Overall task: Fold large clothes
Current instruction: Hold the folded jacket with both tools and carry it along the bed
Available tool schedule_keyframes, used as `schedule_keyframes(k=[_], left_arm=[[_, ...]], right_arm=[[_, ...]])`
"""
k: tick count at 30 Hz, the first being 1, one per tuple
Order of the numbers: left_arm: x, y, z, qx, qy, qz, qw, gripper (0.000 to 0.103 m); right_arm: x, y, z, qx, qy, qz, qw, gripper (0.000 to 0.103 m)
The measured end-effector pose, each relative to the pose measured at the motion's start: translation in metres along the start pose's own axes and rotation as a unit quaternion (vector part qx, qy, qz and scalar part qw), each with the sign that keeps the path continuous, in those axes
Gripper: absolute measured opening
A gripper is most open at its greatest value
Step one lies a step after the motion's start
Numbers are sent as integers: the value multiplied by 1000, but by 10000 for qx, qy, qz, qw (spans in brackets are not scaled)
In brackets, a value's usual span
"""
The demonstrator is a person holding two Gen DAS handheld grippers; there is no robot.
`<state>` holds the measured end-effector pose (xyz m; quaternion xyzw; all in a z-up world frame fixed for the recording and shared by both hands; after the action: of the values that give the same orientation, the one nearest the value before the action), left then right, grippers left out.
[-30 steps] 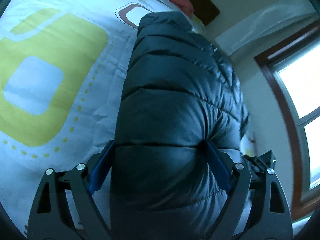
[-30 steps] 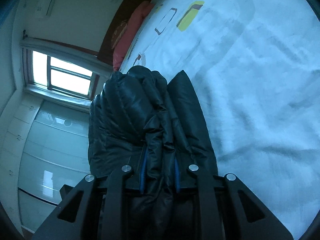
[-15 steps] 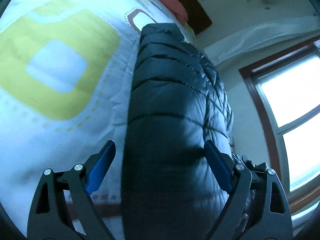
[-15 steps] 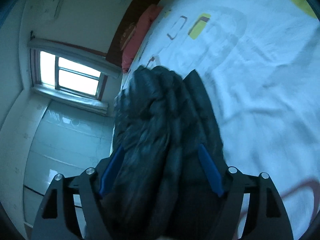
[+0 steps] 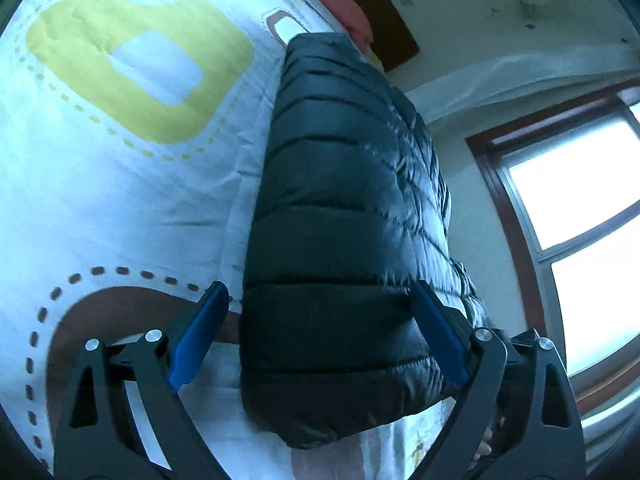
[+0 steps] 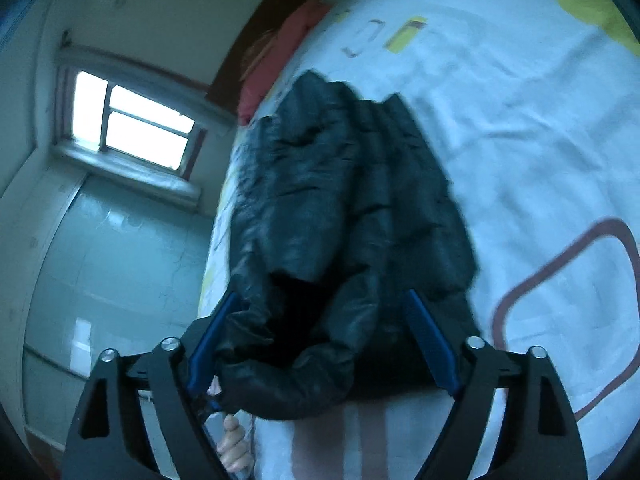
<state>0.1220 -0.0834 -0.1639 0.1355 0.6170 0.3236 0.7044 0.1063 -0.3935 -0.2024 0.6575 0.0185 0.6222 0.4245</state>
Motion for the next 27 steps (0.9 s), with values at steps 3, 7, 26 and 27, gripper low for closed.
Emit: schedule_keyframes(k=[3,7,26,27], left_arm=[[-5,-8,0,49,-76,223,9997,83],[-7,-23,2,196,-217,535,9981,73],[-4,9,18,58,-553,896,9944,89],[-3,12,22,7,-477,898,9948,89]], right_arm=[[-22,-10,0,49,-262,126,9996,35],[-38,-20,0,-22,-271,197,9994,29],[-38,10,-3,-319,-85,214,9992,71],[-32,18,0,-397,-18,116,9991,71]])
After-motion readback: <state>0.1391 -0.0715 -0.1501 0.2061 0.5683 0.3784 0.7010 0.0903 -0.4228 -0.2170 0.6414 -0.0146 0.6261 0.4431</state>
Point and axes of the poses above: each gripper's, at about its wrist camera, not at the fingertips, and y roughly against the way its jaws point, x to its left, z to its top, the point moved 4 cm from there along -y, roughly the way its jaws point, and after that the axes turned 12 degrees about x, right-handed, at the moved point
